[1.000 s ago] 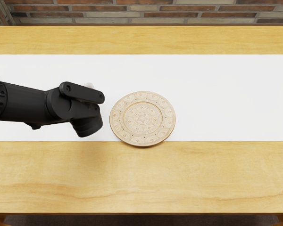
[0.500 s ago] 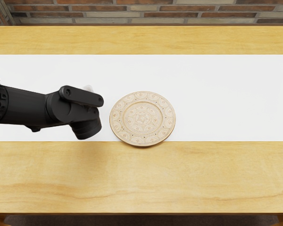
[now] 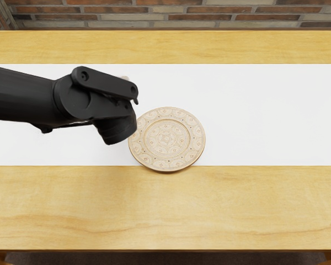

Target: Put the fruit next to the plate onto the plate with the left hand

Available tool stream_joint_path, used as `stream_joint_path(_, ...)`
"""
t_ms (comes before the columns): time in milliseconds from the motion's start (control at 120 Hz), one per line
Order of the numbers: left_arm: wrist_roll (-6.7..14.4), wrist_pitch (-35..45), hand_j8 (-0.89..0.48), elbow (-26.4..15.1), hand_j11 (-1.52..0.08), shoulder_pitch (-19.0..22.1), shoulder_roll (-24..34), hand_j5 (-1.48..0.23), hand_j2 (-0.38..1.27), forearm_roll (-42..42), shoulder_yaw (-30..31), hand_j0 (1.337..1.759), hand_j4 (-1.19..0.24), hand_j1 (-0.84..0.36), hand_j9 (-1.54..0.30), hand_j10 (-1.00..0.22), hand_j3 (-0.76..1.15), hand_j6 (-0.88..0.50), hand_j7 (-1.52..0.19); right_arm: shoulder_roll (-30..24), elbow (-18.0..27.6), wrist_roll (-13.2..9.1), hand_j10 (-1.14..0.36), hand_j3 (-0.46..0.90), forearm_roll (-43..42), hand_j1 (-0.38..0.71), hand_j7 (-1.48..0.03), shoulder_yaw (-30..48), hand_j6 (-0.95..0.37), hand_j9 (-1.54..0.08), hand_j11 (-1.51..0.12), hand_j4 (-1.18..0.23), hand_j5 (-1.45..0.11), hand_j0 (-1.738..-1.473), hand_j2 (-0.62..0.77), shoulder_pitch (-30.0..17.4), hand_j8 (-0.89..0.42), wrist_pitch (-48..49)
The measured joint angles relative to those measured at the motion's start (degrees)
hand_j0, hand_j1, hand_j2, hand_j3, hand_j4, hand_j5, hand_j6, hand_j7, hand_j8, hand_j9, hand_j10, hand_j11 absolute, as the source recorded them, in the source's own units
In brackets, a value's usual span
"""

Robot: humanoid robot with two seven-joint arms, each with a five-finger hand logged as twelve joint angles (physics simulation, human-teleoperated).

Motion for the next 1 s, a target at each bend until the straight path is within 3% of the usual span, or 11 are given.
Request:
stream_joint_path(417,0.00,0.01,-0.20,-3.04,-1.06,-1.24,-0.79,-1.05,0.25,-3.74,-8.94,1.642,-0.75,-0.46,-1.06,-0.32,0.00,-0.40,-1.04,0.00,0.00,0.00,-0.03,0.00,0.00,-0.31,-0.05,0.03,-0.04,-0.05,-0.05,-0.03,-0.05,-1.658,-0.01,0.02,-0.03,0.00)
stream_joint_path(1000,0.11,0.00,-0.21,-2.68,-1.09,2.11,-0.79,-1.06,0.23,-4.12,-11.95,1.639,-0.78,-0.45,-1.07,-0.32,0.00,-0.41,-1.06,0.00,0.00,0.00,-0.03,0.00,0.00,-0.31,-0.05,0.03,-0.04,-0.05,-0.05,-0.03,-0.05,-1.658,-0.01,0.08,-0.03,0.00)
